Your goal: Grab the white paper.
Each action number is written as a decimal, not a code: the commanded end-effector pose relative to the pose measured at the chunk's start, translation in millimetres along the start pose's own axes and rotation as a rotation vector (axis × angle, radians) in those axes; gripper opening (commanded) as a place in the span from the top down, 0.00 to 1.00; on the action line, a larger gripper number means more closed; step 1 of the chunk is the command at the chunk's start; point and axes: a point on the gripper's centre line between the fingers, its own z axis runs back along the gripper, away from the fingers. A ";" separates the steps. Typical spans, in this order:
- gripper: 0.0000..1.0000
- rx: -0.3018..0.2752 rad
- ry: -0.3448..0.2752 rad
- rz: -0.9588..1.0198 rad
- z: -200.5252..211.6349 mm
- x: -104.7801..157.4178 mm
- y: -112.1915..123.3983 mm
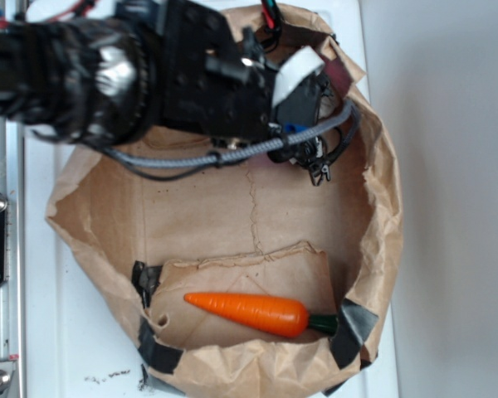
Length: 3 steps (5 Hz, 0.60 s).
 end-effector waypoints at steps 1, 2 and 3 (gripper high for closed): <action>1.00 -0.147 0.106 -0.109 83.6 10.9 4.6; 1.00 -0.188 0.167 -0.145 103.0 7.1 5.1; 1.00 -0.194 0.163 -0.144 105.0 7.8 6.5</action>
